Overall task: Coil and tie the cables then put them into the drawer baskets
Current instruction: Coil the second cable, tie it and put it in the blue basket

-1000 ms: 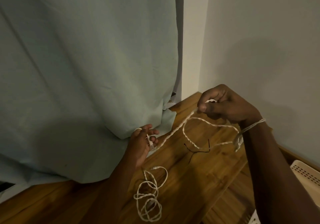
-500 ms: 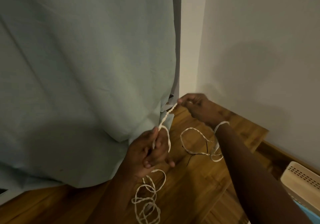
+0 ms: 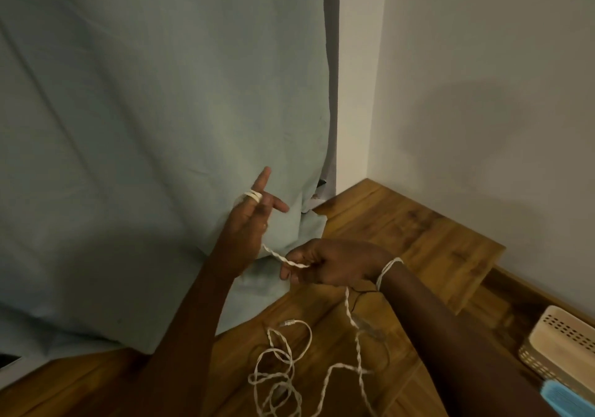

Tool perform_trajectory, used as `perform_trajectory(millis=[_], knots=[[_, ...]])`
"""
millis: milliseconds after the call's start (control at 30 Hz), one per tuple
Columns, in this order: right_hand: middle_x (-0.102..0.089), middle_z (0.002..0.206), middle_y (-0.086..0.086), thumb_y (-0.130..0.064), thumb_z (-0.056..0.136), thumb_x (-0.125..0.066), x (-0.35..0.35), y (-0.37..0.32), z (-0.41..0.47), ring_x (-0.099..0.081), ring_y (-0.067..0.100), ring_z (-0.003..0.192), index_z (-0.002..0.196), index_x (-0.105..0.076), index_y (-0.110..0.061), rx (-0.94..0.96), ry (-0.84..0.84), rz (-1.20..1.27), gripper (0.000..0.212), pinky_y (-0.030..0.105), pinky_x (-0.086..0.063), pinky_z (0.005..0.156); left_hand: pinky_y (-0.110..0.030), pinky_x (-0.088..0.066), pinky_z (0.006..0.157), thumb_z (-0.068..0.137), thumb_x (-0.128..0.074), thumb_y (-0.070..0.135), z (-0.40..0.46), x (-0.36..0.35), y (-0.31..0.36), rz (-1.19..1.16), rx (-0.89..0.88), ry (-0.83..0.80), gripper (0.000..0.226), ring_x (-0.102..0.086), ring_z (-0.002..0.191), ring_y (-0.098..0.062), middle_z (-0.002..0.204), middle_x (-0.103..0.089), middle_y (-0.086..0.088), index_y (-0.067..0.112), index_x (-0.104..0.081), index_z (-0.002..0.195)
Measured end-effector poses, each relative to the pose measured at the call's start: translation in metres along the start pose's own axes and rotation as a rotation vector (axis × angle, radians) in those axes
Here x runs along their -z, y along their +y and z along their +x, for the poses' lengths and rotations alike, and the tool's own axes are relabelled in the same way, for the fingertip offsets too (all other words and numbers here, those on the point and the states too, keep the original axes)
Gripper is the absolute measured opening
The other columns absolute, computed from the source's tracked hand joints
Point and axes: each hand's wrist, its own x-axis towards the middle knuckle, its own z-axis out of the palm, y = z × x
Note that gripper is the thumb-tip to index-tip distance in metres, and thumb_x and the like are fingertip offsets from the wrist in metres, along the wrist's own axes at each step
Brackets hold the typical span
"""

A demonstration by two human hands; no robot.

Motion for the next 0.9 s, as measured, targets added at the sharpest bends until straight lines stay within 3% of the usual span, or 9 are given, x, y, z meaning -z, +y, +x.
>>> perform_trajectory(millis=[100,267,300,400,500,633,700,767,900], knots=[[-0.071,0.116,0.001,-0.018,0.1,-0.057,0.013,0.005,0.004,-0.066,0.011,0.099,0.125,-0.068,-0.01,0.046,0.149,-0.176,0.028,0.026,-0.055,0.092,-0.034,-0.051,0.087,0.102,-0.039,0.032,-0.013,-0.018,-0.003,0.41,-0.041,-0.183,0.038,-0.066,0.092,-0.02,0.095,-0.07,-0.004,0.005,-0.065,0.108],[-0.071,0.082,-0.004,-0.023,0.083,-0.08,0.03,0.015,0.0,-0.065,0.01,0.07,0.091,-0.074,-0.014,0.127,0.483,-0.16,0.013,0.031,-0.059,0.068,-0.027,-0.05,0.062,0.105,-0.035,0.029,-0.017,-0.024,0.009,0.065,0.361,-0.386,0.044,-0.059,0.048,-0.019,0.045,-0.058,0.006,0.003,-0.058,0.078],[-0.069,0.077,-0.001,-0.022,0.078,-0.084,0.032,0.017,-0.001,-0.064,0.012,0.067,0.087,-0.072,-0.013,0.145,0.522,-0.082,0.017,0.029,-0.056,0.064,-0.031,-0.048,0.065,0.106,-0.034,0.03,-0.017,-0.022,0.011,-0.032,0.401,-0.449,0.044,-0.053,0.041,-0.014,0.041,-0.054,0.006,0.004,-0.059,0.081],[-0.066,0.077,0.016,-0.016,0.069,-0.09,0.035,0.024,0.0,-0.061,0.029,0.066,0.089,-0.07,-0.01,0.248,0.578,0.22,0.029,0.04,-0.052,0.062,-0.054,-0.038,0.105,0.103,-0.04,0.033,-0.022,-0.019,0.007,-0.646,0.485,-0.693,0.04,-0.038,0.03,-0.007,0.037,-0.043,0.005,0.0,-0.056,0.087],[-0.071,0.082,0.006,0.002,0.075,-0.079,0.027,0.03,0.01,-0.067,0.017,0.074,0.096,-0.069,-0.01,0.361,0.554,0.578,0.026,0.033,-0.058,0.071,-0.056,-0.029,0.11,0.103,-0.042,0.034,-0.024,-0.023,0.009,-1.182,0.448,-0.801,0.035,-0.032,0.031,-0.011,0.039,-0.034,0.001,0.004,-0.053,0.086],[-0.07,0.079,0.001,-0.004,0.089,-0.063,0.01,0.034,0.022,-0.063,0.009,0.068,0.094,-0.068,-0.007,0.315,0.524,0.742,0.007,0.019,-0.051,0.063,-0.054,-0.018,0.117,0.106,-0.032,0.031,-0.021,-0.034,0.02,-1.508,0.334,-0.646,0.044,-0.053,0.044,-0.02,0.047,-0.052,-0.008,0.007,-0.052,0.076],[-0.071,0.074,-0.001,0.0,0.095,-0.057,0.002,0.038,0.021,-0.065,0.009,0.068,0.089,-0.067,-0.006,0.245,0.54,0.749,0.014,0.02,-0.054,0.064,-0.058,-0.011,0.118,0.106,-0.027,0.032,-0.017,-0.038,0.03,-1.514,0.279,-0.519,0.047,-0.067,0.098,-0.036,0.093,-0.07,-0.026,0.006,-0.054,0.078],[-0.067,0.066,0.004,-0.001,0.1,-0.052,-0.006,0.038,0.021,-0.062,0.013,0.06,0.085,-0.067,-0.005,0.184,0.487,0.745,0.022,0.024,-0.051,0.06,-0.063,-0.019,0.114,0.105,-0.025,0.034,-0.012,-0.039,0.038,-1.418,0.229,-0.367,0.049,-0.044,0.135,-0.039,0.138,-0.052,-0.026,0.013,-0.054,0.071],[-0.065,0.074,0.018,-0.019,0.103,-0.053,-0.017,0.042,0.024,-0.062,0.022,0.065,0.088,-0.063,0.002,0.128,0.355,0.592,0.027,0.03,-0.051,0.068,-0.061,-0.023,0.11,0.105,-0.021,0.037,0.001,-0.033,0.044,-1.257,0.194,-0.095,0.058,-0.034,0.143,-0.029,0.149,-0.045,-0.011,0.02,-0.063,0.067]])
